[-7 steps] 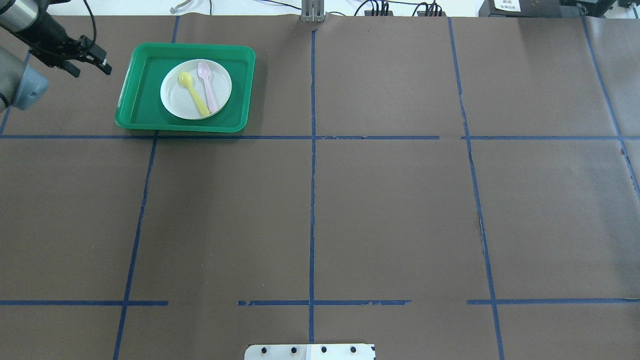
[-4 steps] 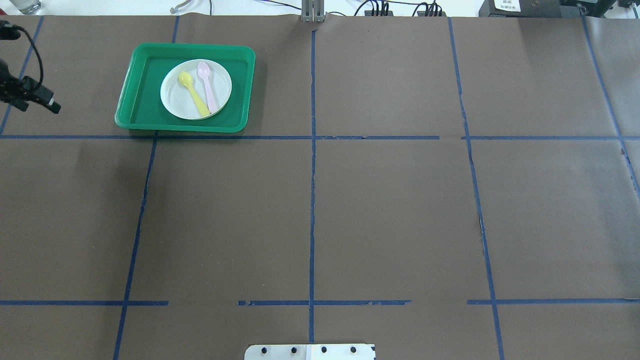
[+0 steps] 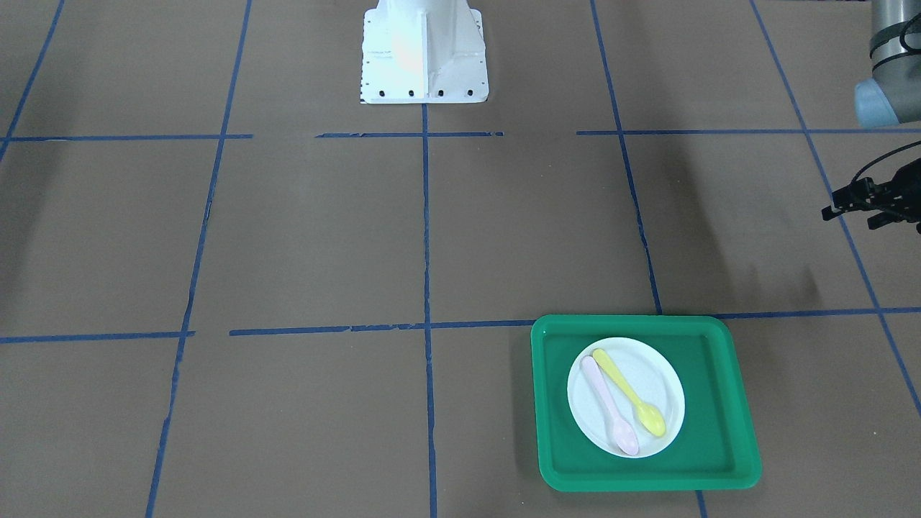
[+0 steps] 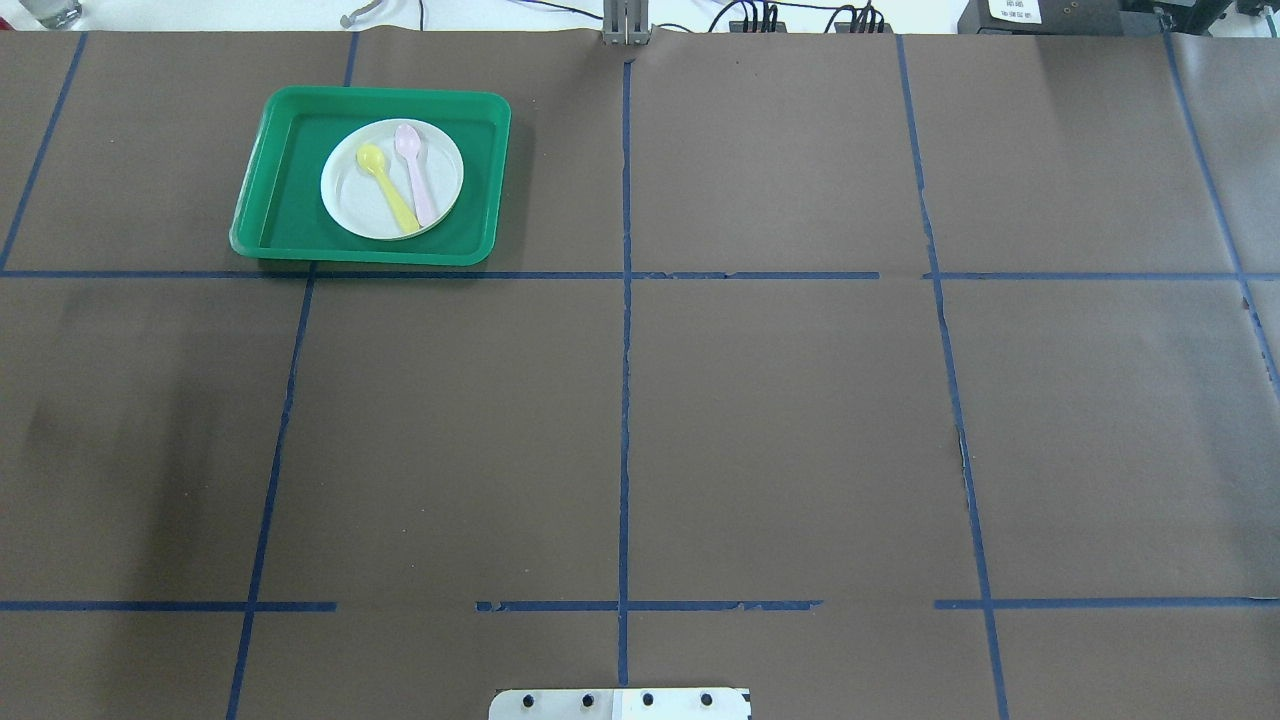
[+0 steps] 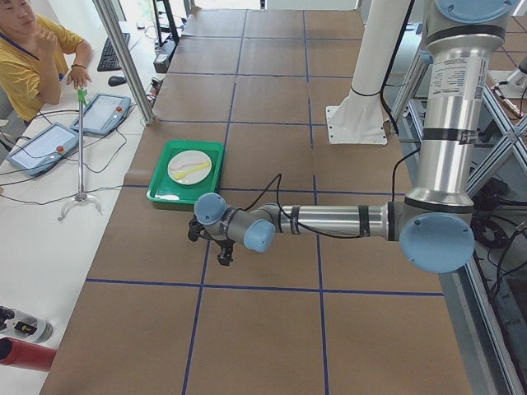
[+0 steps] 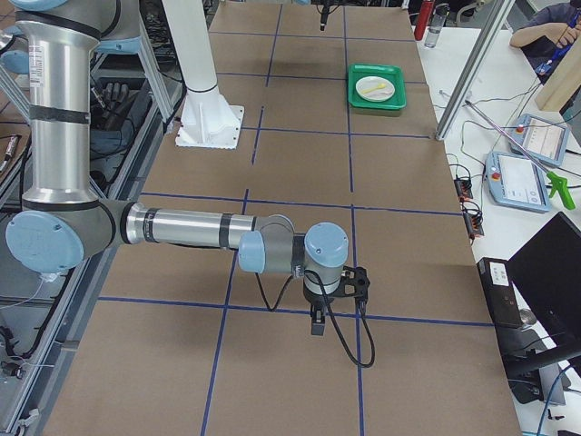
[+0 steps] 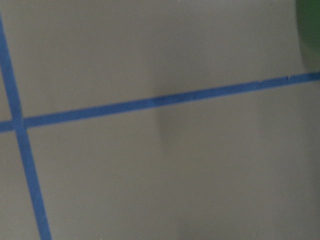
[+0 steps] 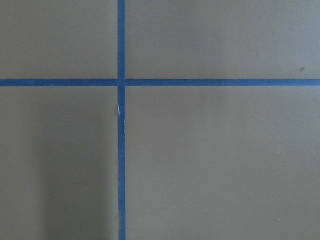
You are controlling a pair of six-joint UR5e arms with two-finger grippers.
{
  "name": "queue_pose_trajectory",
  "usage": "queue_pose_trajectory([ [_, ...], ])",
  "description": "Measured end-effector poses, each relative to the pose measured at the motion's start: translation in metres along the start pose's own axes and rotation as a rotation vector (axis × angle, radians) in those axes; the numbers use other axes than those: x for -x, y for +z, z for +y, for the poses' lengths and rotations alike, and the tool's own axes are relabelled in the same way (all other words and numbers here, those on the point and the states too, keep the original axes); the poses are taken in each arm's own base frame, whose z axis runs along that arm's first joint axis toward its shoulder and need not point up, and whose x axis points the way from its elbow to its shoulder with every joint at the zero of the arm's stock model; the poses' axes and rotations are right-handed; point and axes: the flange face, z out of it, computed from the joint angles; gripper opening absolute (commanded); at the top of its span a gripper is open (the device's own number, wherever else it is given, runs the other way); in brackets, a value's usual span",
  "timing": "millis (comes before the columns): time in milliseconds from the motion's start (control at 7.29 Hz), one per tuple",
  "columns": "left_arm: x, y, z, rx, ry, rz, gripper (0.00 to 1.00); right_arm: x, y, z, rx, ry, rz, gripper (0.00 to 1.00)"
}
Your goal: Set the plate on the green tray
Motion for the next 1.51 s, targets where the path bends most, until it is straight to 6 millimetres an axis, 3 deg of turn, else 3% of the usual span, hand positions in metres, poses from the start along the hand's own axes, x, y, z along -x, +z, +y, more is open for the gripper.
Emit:
queue_pose_trajectory([
  [137,0.004,-0.008,0.027,-0.004,-0.009,-0.004,1.0,0.0,0.0,0.0,0.0,0.0,0.0,1.0],
  [686,0.0,-0.069,0.067,-0.063,-0.041,-0.02,1.0,0.0,0.0,0.0,-0.001,0.0,0.0,1.0],
  [961,0.036,-0.111,0.085,-0.101,-0.027,-0.043,1.0,0.0,0.0,0.0,-0.001,0.0,0.0,1.0],
  [1098,0.047,-0.122,0.091,-0.106,-0.038,-0.05,1.0,0.0,0.0,0.0,-0.001,0.0,0.0,1.0],
  [1510,0.071,-0.122,0.101,-0.082,-0.069,-0.097,1.0,0.0,0.0,-0.001,-0.001,0.0,0.0,1.0],
])
